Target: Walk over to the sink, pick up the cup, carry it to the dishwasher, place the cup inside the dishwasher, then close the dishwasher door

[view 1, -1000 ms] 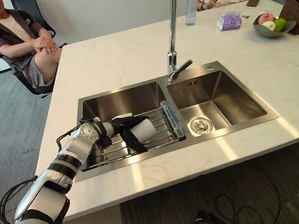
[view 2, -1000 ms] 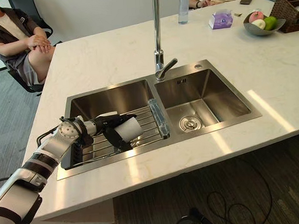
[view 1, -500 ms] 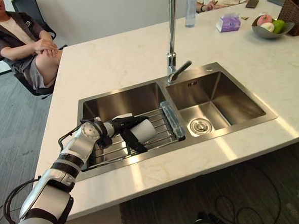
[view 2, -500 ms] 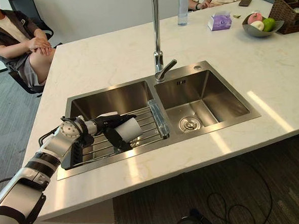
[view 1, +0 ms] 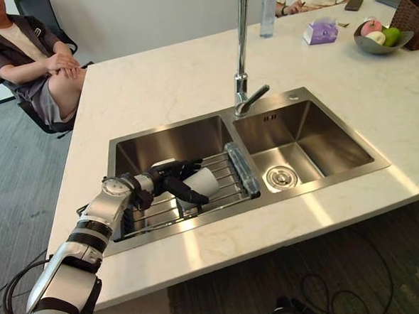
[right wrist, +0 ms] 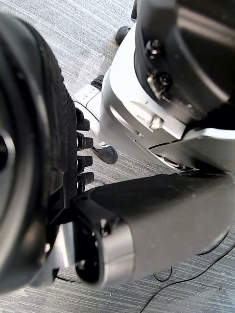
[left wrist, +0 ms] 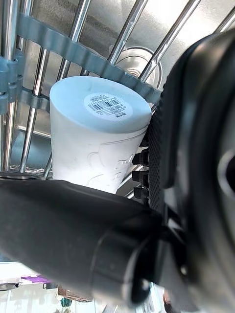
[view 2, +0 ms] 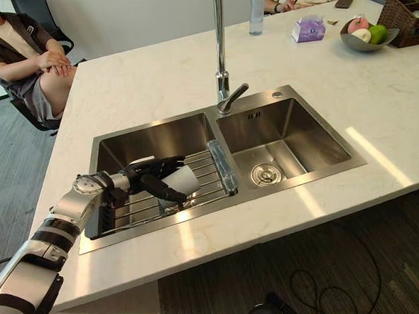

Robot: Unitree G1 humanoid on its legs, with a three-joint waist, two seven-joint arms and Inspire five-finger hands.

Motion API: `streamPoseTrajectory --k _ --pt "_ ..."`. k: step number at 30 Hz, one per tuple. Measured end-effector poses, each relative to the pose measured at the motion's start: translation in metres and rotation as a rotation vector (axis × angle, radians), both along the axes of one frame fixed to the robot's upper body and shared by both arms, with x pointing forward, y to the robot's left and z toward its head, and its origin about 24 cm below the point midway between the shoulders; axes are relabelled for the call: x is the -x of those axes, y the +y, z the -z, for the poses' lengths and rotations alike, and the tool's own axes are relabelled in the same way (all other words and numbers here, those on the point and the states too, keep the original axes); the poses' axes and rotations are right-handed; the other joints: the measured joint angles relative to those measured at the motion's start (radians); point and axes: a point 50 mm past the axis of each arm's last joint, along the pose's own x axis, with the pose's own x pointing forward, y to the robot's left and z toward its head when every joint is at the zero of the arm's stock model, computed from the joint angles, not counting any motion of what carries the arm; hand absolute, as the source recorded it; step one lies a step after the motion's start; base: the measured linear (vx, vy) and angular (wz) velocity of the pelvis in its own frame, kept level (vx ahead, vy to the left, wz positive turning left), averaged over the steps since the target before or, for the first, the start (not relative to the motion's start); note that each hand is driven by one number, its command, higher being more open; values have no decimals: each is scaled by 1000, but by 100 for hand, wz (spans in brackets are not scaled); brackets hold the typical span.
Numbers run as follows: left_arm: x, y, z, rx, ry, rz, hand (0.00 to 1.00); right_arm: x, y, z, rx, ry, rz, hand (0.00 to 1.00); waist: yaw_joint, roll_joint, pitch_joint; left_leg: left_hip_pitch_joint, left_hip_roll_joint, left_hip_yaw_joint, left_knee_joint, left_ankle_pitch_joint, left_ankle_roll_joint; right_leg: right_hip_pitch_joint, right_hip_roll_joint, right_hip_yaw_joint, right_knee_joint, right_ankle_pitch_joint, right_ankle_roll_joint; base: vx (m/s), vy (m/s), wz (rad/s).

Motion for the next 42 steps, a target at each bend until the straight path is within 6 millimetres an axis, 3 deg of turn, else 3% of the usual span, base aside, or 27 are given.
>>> streamPoseTrajectory --k 10,11,24,33,42 --pt "2 -11 4 -259 -172 106 100 0 1 0 3 -1 -10 100 -4 0 2 8 1 -1 0 -4 -5 7 0 -2 -4 -2 2 -35 -5 0" --pt "1 -11 3 -277 -186 101 0 0 1 0 6 -4 -13 100 -6 1 3 8 1 -1 0 -4 -5 6 0 -1 -4 -3 4 0 0 0" --pt "-6 -19 -19 -343 -268 64 0 -3 -1 -1 21 -35 -16 100 -16 7 17 3 1 -1 2 -9 -3 4 0 -3 1 -9 3 0 0 0" --pt "-8 -16 -23 -358 -248 102 0 -3 -1 -1 27 -47 -17 100 -30 5 25 -4 2 -4 10 -12 -2 3 0 -8 1 -11 3 0 0 0" --pt "-1 -27 -29 -464 -470 258 0 -4 -2 -2 27 -64 -21 100 -35 14 25 -16 3 -10 16 -14 -2 -2 0 -15 1 -11 3 0 -1 1"
